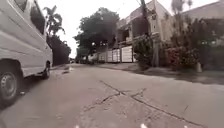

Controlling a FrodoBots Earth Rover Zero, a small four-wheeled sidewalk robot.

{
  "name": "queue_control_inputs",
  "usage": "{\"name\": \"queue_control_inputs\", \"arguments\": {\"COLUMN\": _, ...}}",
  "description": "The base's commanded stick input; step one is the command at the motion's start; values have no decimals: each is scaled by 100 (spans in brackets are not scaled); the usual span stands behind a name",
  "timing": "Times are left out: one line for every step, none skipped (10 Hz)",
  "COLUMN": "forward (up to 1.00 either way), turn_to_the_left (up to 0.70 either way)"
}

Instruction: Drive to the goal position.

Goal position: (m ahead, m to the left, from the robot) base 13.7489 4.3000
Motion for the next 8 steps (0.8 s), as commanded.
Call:
{"name": "queue_control_inputs", "arguments": {"forward": 70, "turn_to_the_left": 27}}
{"name": "queue_control_inputs", "arguments": {"forward": 70, "turn_to_the_left": 6}}
{"name": "queue_control_inputs", "arguments": {"forward": 70, "turn_to_the_left": 0}}
{"name": "queue_control_inputs", "arguments": {"forward": 70, "turn_to_the_left": 0}}
{"name": "queue_control_inputs", "arguments": {"forward": 70, "turn_to_the_left": 0}}
{"name": "queue_control_inputs", "arguments": {"forward": 70, "turn_to_the_left": 0}}
{"name": "queue_control_inputs", "arguments": {"forward": 78, "turn_to_the_left": 0}}
{"name": "queue_control_inputs", "arguments": {"forward": 87, "turn_to_the_left": 0}}
